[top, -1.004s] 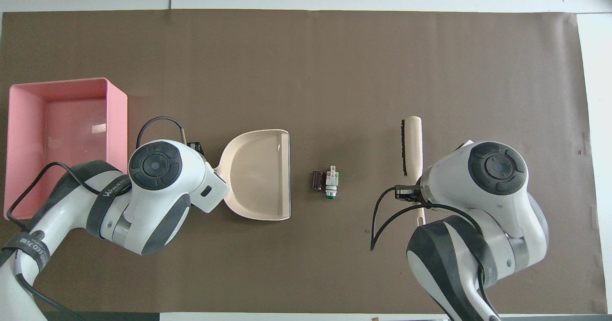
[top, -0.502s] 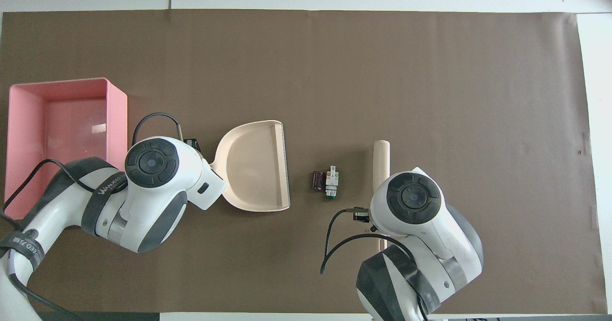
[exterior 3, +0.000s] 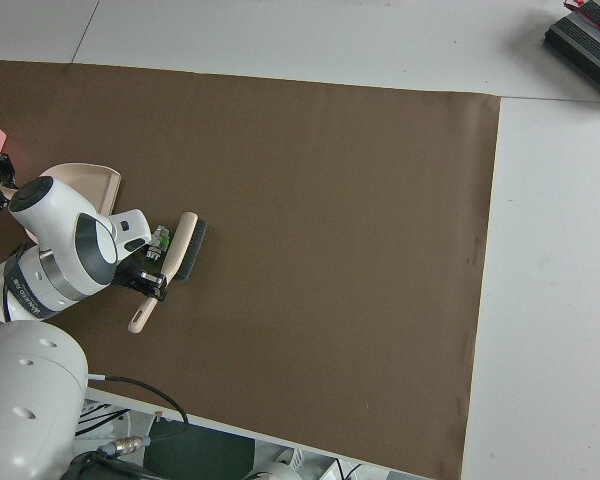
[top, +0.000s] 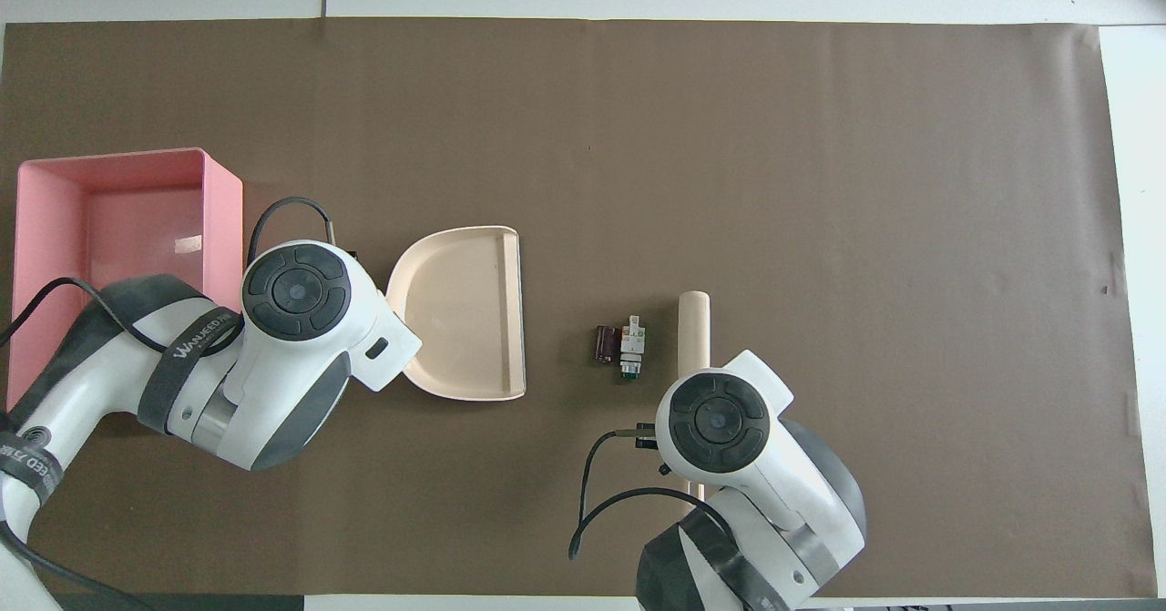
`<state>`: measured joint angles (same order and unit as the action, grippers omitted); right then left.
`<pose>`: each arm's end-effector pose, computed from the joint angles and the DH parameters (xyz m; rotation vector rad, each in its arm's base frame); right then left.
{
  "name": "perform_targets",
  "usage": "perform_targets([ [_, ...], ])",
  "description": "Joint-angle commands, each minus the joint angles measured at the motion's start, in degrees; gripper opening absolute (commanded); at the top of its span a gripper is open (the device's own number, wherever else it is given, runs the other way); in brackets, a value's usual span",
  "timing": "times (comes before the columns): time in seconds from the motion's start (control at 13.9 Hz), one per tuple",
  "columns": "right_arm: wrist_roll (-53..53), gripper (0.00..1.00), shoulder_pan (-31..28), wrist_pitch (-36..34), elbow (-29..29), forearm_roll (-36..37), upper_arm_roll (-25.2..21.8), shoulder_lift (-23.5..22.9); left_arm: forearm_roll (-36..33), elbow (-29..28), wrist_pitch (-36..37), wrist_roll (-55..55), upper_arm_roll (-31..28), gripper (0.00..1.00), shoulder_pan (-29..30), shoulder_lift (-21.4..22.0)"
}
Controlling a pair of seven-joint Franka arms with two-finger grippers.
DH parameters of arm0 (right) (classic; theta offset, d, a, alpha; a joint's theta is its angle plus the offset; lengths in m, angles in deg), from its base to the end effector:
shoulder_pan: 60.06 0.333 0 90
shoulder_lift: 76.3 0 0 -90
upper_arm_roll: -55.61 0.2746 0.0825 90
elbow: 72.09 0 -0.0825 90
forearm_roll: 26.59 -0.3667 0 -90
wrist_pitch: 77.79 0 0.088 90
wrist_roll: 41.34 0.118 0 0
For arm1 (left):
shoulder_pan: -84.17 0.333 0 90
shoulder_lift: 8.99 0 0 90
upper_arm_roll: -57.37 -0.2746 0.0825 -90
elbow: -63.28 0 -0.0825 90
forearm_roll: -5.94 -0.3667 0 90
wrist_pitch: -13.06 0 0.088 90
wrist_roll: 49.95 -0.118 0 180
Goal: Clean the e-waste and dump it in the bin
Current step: 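Sweep the component into the dustpan with the brush in the right gripper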
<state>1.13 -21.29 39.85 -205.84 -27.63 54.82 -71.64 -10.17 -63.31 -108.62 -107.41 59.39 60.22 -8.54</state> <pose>0.3614 0.2836 0.3131 3.0121 -0.1330 -0.2467 0.4605 -0.2076 0.3358 -2.0275 2.1166 0.2029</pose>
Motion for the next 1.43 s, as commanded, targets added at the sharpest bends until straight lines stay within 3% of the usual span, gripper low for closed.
perform_targets([
  [0.0, 1.2, 0.0, 1.5, 1.7, 0.2, -0.6, -0.2, -2.0, -0.9, 0.9, 0.6, 0.0, -0.3, 0.0, -1.6, -1.5],
  [0.22, 0.6, 0.0, 4.3, 1.9, 2.9, -2.7, -0.1, -5.2, -0.9, 0.5, 0.3, 0.6, -0.3, 0.0, -3.3, -1.6],
  [0.43, 1.6, 0.0, 8.2, 3.1, 11.5, -7.5, -0.1, -14.1, -0.9, 0.4, 0.3, 0.7, -0.3, 0.0, -3.6, -1.5],
  [0.57, 1.5, 0.0, 8.7, 6.7, 14.8, -11.1, 0.3, -16.8, -0.9, 0.2, 0.3, 0.6, -0.3, 0.0, -3.6, -1.5],
  [0.93, -6.1, 0.0, 8.8, 17.8, 17.6, -28.2, 3.4, -18.6, -0.9, -0.6, 0.3, 0.4, -0.3, 0.0, -3.6, -1.2],
  [1.15, -5.7, 0.0, 8.5, 15.6, 19.9, -28.3, 3.3, -17.9, -0.9, -0.7, 0.1, 0.1, -0.2, 0.0, -3.5, -1.1],
  [1.36, -3.4, 0.0, 7.8, 8.9, 19.2, -24.9, 2.6, -13.0, -0.9, -1.4, -1.6, 0.2, -0.2, 0.0, -3.4, -0.9],
])
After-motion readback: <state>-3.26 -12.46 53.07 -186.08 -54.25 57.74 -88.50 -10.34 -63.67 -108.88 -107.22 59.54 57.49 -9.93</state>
